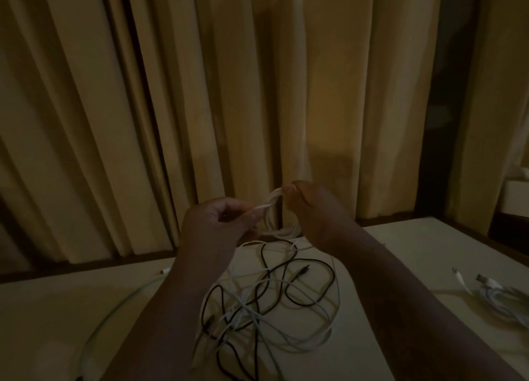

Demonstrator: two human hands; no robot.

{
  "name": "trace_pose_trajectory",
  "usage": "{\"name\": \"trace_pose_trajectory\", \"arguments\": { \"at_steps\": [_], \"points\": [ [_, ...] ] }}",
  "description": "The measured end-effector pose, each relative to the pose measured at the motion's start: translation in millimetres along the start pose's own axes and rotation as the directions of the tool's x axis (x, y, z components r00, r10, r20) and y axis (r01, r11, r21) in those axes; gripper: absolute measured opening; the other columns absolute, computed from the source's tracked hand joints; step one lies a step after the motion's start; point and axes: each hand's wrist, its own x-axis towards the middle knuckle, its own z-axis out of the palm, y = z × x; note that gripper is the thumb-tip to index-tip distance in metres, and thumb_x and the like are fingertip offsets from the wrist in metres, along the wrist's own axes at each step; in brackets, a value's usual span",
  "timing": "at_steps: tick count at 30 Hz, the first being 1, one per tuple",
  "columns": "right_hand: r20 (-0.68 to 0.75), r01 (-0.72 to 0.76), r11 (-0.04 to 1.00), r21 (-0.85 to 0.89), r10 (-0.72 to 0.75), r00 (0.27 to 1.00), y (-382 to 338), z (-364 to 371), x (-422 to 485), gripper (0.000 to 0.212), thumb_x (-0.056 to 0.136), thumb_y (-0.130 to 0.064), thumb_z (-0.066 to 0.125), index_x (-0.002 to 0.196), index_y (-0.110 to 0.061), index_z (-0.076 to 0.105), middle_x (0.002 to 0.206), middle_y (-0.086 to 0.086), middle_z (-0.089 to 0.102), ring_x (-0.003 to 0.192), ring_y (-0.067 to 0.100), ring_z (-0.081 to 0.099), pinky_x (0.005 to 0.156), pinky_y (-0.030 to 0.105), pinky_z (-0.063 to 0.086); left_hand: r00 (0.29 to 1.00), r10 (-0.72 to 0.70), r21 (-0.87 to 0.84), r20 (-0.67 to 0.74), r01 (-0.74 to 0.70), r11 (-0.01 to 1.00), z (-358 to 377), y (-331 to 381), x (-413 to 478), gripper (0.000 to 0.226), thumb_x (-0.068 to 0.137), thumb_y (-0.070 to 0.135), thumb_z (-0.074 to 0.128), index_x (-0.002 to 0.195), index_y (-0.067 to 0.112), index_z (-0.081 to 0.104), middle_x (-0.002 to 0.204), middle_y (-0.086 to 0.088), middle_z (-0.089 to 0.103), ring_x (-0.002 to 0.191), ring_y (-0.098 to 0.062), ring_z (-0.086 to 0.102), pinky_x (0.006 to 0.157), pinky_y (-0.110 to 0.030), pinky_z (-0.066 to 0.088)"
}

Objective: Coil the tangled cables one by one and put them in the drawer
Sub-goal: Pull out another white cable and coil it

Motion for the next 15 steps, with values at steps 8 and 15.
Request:
{"name": "trace_pose_trajectory", "arguments": {
  "at_steps": [8,15],
  "points": [
    [0.321,-0.134,0.972,0.195,0.066,0.945,-2,-19,-5,0.040,0.108,-0.031,0.041,0.075,-0.015,0.059,0.055,-0.003,0.054,0.051,0.012,0.047,0.053,0.029,0.040,0.984,0.178,0.283,0.018,-0.176,0.943,-18,-5,9,0.013,0.087,0.023,0.074,0.082,0.035,0.074,0.076,0.019,0.069,0.071,0.000,0.062,0.061,-0.021,0.048],
    [0.382,-0.137,0.912,0.386,-0.023,0.924,-2,-20,-8,0.038,0.108,-0.024,0.041,0.085,-0.004,0.062,0.065,0.008,0.064,0.060,0.022,0.060,0.065,0.037,0.053,0.948,0.317,0.434,-0.016,-0.279,0.857,-13,-17,12,0.011,0.091,0.018,0.071,0.093,0.025,0.078,0.092,0.015,0.066,0.084,0.002,0.063,0.071,-0.012,0.051]
  ]
}}
